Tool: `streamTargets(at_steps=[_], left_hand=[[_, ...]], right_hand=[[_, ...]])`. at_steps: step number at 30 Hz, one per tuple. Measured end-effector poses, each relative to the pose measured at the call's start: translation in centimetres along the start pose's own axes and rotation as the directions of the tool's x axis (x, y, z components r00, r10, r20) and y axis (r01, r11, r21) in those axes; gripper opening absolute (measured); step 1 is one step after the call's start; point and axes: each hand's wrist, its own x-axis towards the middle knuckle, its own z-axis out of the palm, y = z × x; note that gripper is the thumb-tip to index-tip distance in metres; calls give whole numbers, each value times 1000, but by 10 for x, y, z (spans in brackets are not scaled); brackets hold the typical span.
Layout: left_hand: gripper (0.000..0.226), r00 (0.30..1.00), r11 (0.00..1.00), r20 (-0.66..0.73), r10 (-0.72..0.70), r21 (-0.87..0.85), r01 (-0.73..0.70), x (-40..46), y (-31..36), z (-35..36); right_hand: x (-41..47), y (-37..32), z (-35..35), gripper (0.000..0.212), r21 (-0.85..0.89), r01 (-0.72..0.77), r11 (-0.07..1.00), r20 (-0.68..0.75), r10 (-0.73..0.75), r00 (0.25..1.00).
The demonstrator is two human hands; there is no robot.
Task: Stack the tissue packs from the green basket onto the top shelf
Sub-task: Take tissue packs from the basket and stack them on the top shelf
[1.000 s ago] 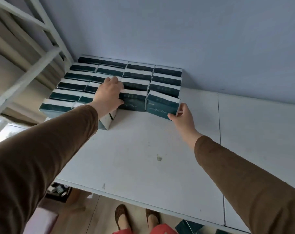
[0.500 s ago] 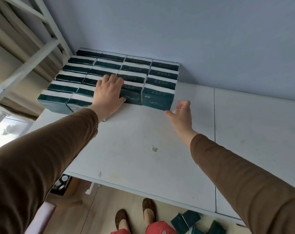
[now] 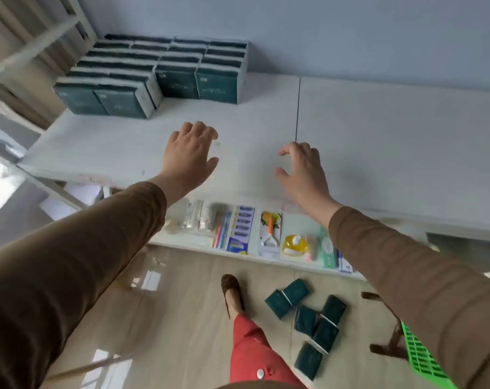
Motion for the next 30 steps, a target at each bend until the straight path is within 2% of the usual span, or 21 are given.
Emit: streamTargets(at_steps=[5,9,13,20,26,30], left_hand=[[43,996,998,85,7,-63,-2,-94,94,-2],[42,985,993,165,42,-115,-23,-134,170,3],[41,982,988,171,79,-145,-54,-159,243,13],[42,977,980,199,77,-197,-37,-177,386,49],[45,952,973,302,56,-231,16,-188,501,99],[45,913,965,390,122,-263,-16,-198,556,138]], right_hand=[[-119,29,-49,31,-57,27,998,54,-24,998],[-193,76,-85,33,-64,-58,996,108,65,992],[-236,134,-122,29,-128,-78,989,144,96,985],[-287,256,-181,25,-114,-110,987,175,129,976],[-338,369,-202,31,-108,-291,950,307,311,899],[-366,434,-207,33,-94,-511,854,340,510,790]])
